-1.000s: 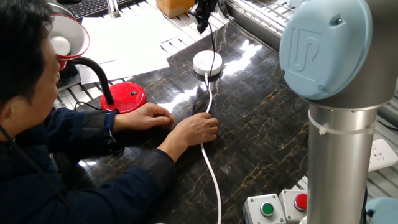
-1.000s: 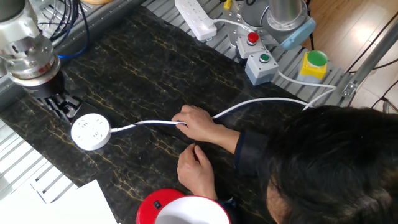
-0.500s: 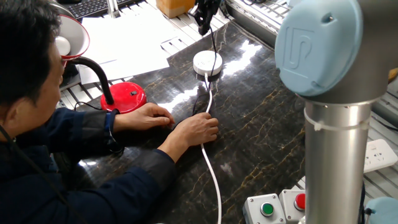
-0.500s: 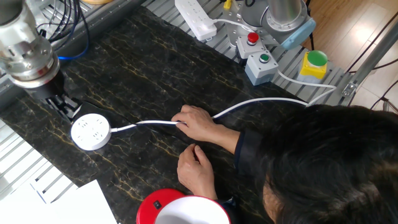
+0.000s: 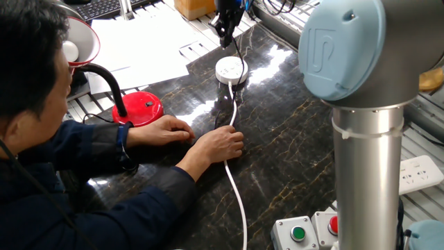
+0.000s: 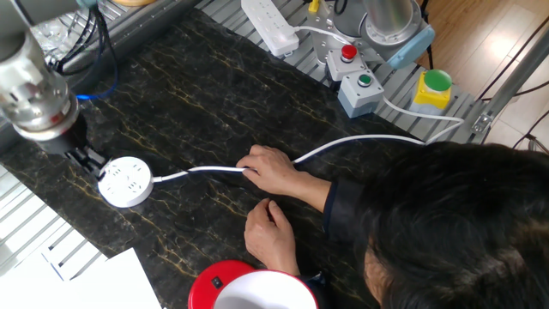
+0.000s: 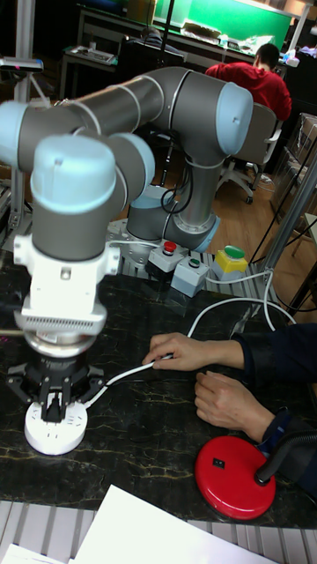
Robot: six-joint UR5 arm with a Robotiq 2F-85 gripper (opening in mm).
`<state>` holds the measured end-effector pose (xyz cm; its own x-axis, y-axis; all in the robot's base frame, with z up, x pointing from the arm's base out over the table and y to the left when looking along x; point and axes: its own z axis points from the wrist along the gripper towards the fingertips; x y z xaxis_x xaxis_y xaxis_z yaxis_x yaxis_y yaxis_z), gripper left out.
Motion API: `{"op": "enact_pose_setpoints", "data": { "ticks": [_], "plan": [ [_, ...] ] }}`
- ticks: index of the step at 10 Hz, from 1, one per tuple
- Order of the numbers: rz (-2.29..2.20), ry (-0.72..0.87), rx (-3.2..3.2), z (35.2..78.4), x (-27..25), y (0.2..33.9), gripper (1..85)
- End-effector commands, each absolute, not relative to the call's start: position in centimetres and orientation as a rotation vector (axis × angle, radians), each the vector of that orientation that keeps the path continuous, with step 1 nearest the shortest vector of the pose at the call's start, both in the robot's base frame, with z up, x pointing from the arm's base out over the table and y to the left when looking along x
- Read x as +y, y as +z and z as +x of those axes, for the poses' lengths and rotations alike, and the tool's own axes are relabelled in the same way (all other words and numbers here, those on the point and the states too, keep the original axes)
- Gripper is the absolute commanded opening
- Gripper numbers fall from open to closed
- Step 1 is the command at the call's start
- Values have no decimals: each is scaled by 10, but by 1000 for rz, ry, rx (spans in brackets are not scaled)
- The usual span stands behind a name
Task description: Plug in the power cord of the desk lamp, turn on the socket, and light up the desk lamp
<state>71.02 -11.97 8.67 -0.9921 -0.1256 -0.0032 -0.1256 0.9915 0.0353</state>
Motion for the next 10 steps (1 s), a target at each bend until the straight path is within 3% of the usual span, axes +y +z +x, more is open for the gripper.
{"op": "enact_pose_setpoints", "data": {
  "ticks": [1, 10],
  "plan": [
    [-160, 86, 3135, 714, -116, 60, 10],
    [-153, 110, 3135, 708, -111, 53, 10]
  ]
}}
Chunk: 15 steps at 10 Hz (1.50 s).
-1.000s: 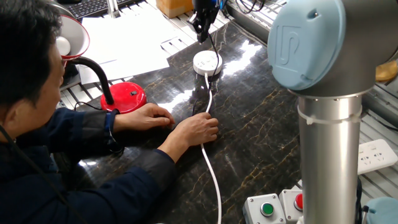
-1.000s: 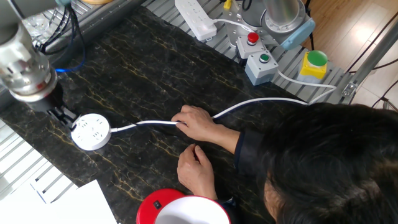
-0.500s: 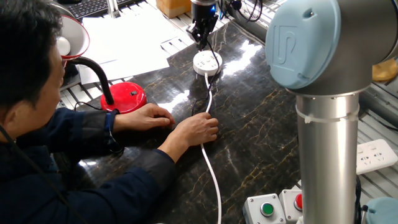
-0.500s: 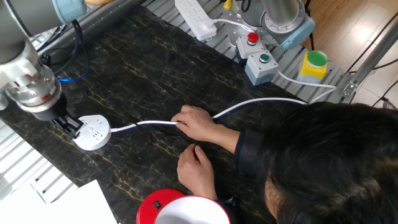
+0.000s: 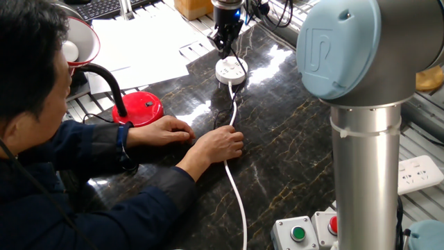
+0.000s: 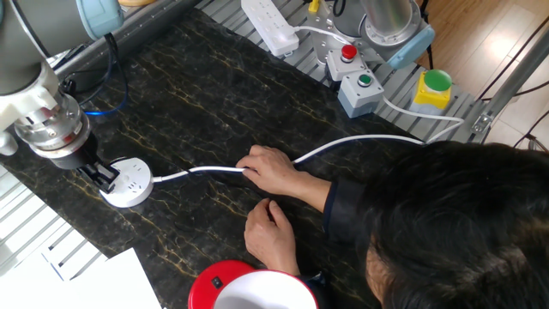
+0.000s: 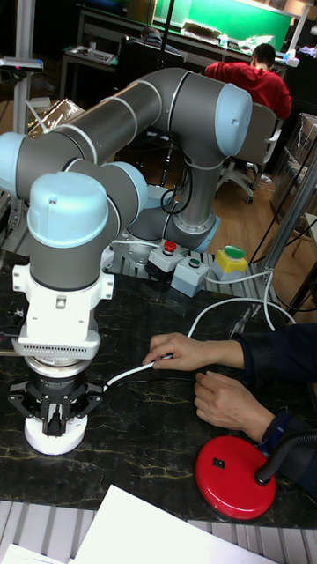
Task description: Plug in the power cord of the desk lamp, turn on the socket, and light up the desk lamp
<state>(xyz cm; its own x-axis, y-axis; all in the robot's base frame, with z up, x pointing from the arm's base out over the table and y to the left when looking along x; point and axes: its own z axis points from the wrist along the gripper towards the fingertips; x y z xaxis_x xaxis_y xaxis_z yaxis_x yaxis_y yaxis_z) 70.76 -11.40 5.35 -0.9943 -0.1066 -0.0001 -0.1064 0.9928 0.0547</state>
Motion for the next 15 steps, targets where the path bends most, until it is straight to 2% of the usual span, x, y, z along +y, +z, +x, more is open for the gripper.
{"op": "enact_pose_setpoints", "data": {
  "ticks": [1, 15],
  "plan": [
    [153, -108, -3135, 708, -111, 53, 10],
    [146, -119, -3138, 704, -115, 49, 10]
  ]
}}
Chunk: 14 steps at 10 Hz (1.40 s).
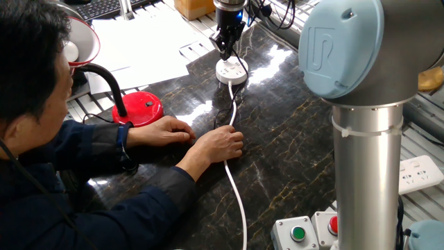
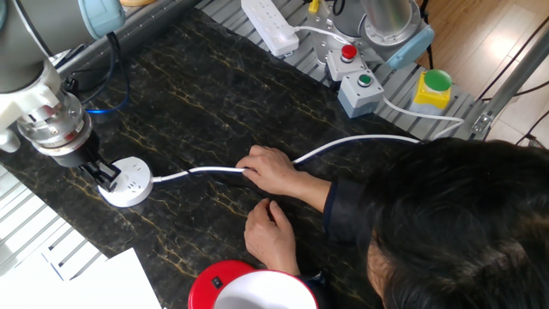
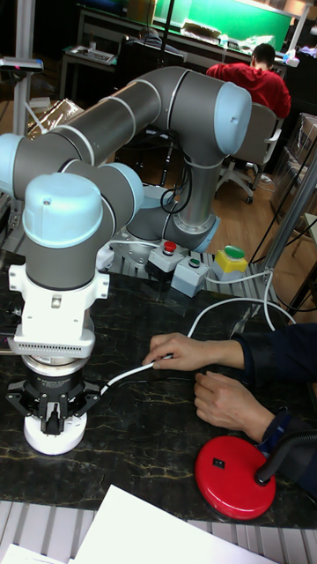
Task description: Plug in the power cord of the desk lamp, turn on the socket, and light up the desk lamp
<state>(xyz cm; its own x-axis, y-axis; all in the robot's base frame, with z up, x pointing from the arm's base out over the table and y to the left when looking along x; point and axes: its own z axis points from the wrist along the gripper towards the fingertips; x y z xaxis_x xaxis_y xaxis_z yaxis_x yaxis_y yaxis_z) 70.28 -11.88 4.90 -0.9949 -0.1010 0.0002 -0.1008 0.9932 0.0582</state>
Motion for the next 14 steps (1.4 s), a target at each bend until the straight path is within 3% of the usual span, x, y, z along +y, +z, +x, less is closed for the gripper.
{"op": "enact_pose_setpoints", "data": {
  "ticks": [1, 9, 12, 14],
  "plan": [
    [146, -120, -3137, 703, -115, 50, 10],
    [180, -101, -3168, 714, -123, 26, 10],
    [240, -82, -3143, 713, -135, 33, 20],
    [404, -142, -3129, 717, -143, 63, 567]
  ]
}}
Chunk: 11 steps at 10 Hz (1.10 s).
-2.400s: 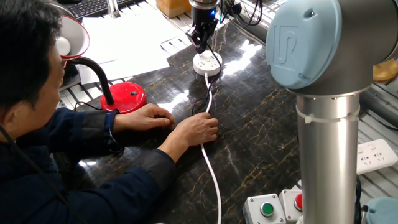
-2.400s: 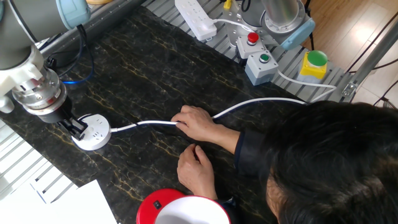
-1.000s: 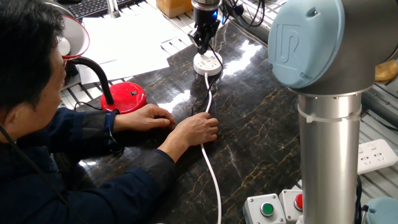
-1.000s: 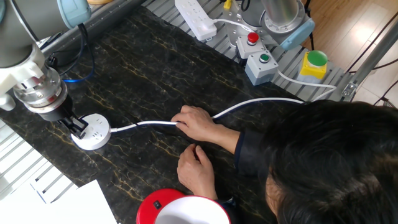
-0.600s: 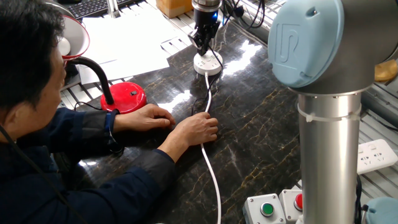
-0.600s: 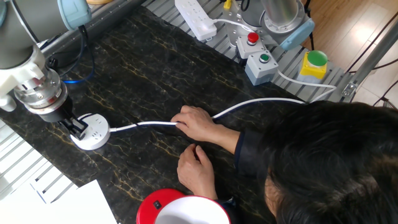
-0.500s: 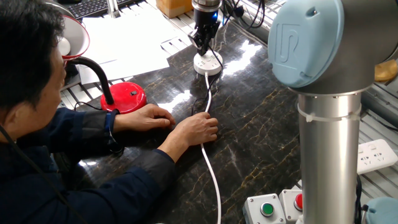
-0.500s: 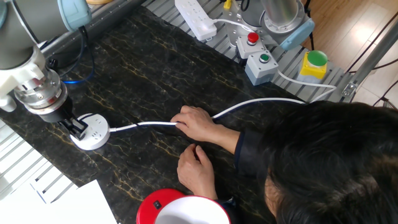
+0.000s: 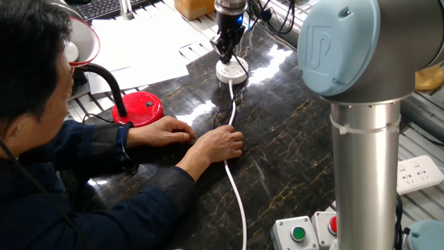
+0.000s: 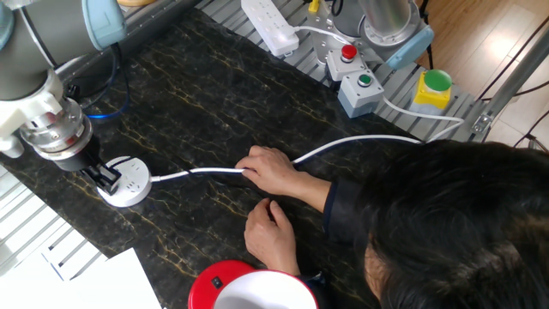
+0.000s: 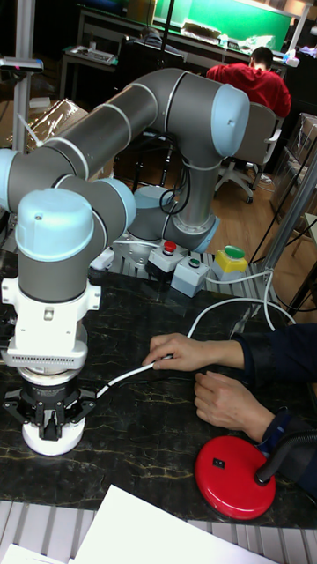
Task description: Plug in the power cord of the desk lamp, turn on the socket, and light up the desk lamp
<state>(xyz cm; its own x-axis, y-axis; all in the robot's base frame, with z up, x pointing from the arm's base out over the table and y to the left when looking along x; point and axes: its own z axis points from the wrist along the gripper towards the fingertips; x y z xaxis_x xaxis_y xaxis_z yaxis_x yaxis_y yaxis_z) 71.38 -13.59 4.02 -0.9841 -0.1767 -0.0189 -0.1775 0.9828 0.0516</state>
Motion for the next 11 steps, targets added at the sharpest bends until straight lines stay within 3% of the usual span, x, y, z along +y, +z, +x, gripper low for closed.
{"op": "enact_pose_setpoints", "data": {
  "ticks": [1, 3, 4, 6, 7, 8, 9, 11],
  "plan": [
    [-404, 114, 3041, 731, -143, 65, 593],
    [-422, 107, 3021, 737, -140, 68, 720],
    [-373, 153, 3024, 737, -125, 73, 723],
    [-267, 167, 3056, 737, -92, 86, 623],
    [-215, 171, 3077, 738, -80, 92, 517],
    [-142, 171, 3081, 740, -74, 93, 207],
    [-12, 189, 3067, 745, -66, 92, 10],
    [-120, 157, 3216, 701, -68, 91, 10]
  ]
}}
